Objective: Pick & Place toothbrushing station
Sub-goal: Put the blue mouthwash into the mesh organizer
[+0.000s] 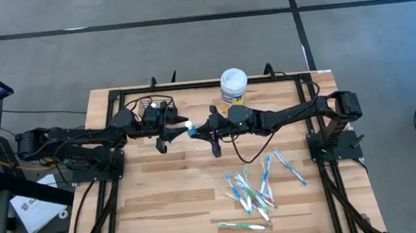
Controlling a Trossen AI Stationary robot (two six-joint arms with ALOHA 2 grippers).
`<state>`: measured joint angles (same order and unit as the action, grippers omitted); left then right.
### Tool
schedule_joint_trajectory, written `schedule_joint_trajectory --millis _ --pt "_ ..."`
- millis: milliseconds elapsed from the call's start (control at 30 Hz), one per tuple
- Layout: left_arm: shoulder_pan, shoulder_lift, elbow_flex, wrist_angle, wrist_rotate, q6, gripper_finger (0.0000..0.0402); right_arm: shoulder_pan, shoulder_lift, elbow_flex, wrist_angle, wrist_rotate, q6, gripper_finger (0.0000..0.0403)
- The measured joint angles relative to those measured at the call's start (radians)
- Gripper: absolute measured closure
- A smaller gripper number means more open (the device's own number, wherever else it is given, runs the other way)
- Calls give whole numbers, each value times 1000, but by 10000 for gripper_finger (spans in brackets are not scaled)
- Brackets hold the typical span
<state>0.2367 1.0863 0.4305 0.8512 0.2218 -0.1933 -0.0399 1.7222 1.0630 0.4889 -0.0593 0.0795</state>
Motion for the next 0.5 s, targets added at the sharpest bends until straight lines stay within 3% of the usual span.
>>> schedule_joint_trajectory --millis 200,500 --pt "-9 1 0 2 -3 -6 195 0 0 0 -3 -2 -1 364" --pt "-12 21 2 2 -1 19 196 0 0 0 -3 -1 0 364"
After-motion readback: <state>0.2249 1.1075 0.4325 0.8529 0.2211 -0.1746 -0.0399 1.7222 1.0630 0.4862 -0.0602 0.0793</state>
